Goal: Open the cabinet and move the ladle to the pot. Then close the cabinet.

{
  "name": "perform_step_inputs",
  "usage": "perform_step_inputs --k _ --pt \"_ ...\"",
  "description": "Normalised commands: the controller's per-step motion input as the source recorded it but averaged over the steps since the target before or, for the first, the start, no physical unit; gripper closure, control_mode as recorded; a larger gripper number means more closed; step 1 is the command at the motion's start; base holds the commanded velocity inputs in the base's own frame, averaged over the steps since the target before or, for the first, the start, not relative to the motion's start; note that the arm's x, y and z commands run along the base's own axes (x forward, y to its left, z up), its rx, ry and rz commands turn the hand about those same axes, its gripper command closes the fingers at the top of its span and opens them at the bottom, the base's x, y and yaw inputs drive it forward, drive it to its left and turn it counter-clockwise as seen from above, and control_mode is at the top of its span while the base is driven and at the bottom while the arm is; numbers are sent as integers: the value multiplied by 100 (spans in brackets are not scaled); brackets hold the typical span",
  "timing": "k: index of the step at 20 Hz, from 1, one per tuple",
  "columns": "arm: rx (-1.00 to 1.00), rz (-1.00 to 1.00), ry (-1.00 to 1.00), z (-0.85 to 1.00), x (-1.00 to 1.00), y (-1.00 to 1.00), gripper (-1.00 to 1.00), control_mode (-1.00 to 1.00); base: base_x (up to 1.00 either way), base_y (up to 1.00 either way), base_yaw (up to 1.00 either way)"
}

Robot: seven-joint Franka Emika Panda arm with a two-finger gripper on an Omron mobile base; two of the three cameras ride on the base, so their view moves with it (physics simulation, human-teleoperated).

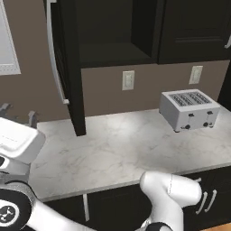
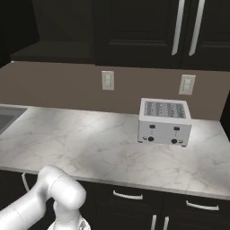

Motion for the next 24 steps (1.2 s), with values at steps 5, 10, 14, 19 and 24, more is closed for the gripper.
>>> perform_step_inputs --k 5,10,14,19,24 --pt "-5 -23 0 0 100 9 -100 -100 0 0 0" --pt "-3 -29 0 2 100 2 -100 -100 0 0 0" --pt "-3 -27 0 9 98 3 -100 -100 0 0 0" --pt "0 -14 -2 37 31 -40 -100 -100 0 0 0" --pt "0 -6 -10 60 -8 -89 -100 -100 0 0 0"
